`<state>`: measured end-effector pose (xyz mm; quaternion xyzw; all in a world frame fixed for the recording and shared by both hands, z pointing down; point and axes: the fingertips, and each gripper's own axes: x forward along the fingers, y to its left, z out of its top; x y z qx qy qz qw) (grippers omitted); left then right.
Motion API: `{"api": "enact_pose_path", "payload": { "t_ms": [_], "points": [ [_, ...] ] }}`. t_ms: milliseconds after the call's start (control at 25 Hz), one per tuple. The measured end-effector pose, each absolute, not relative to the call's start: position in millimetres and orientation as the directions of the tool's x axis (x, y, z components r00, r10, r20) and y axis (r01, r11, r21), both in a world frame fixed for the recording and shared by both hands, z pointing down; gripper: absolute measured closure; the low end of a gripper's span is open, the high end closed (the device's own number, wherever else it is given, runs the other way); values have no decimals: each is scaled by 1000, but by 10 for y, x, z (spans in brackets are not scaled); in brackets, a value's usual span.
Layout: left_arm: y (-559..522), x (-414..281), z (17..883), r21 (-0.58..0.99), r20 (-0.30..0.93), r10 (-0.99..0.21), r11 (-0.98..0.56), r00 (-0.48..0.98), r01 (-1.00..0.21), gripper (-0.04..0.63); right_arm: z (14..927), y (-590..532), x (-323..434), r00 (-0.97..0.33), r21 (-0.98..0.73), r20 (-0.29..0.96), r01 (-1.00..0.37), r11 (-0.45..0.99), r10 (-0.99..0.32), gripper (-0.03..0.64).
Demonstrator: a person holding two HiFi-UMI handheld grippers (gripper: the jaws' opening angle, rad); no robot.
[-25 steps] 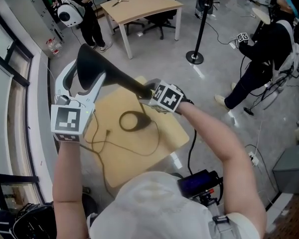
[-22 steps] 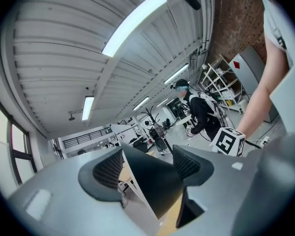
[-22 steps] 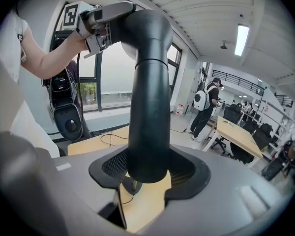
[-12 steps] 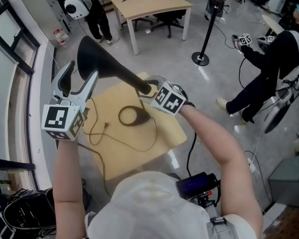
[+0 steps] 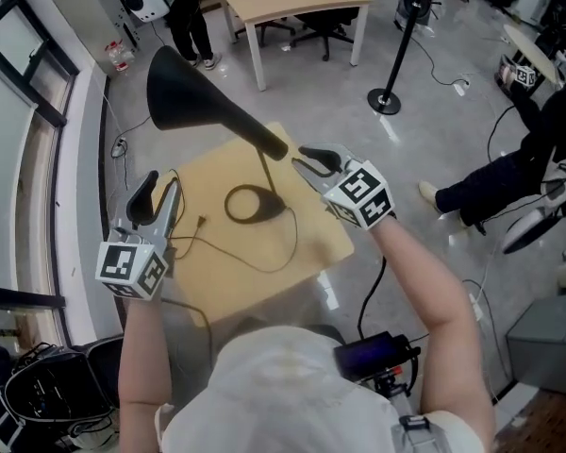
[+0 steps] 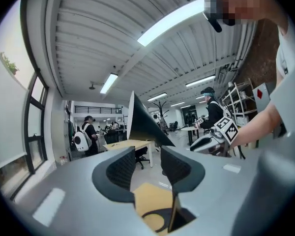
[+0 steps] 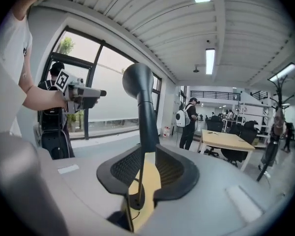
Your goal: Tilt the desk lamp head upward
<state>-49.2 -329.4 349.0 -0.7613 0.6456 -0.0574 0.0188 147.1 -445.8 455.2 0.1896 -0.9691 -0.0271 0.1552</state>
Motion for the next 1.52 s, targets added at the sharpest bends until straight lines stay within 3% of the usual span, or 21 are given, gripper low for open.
{"api": "enact_pose_path", "payload": {
  "t_ms": [200, 360, 720, 1360, 1520],
  "points": [
    [-2908, -253, 4101, -17, 136, -960, -249, 245, -968, 552, 4792, -3851, 1882, -879, 33, 299, -380, 924, -372, 544],
    [-2537, -67, 4493, 55, 165, -939, -296, 301, -953, 592, 4989, -3256, 2080, -896, -70, 253, -394, 916, -366, 555],
    [-1631, 512, 5040, 107, 194, -877, -427, 440, -898, 594, 5172, -2260, 2593, -876, -257, 126, -482, 838, -466, 603],
    [-1337, 469, 4975, 95, 147, -869, -463, 473, -881, 594, 5319, -1677, 2290, -872, -229, 145, -488, 842, -467, 603],
    [-1120, 685, 5133, 88, 157, -873, -454, 463, -887, 594, 5513, -1479, 2518, -875, -235, 149, -484, 843, -461, 603]
  ]
}}
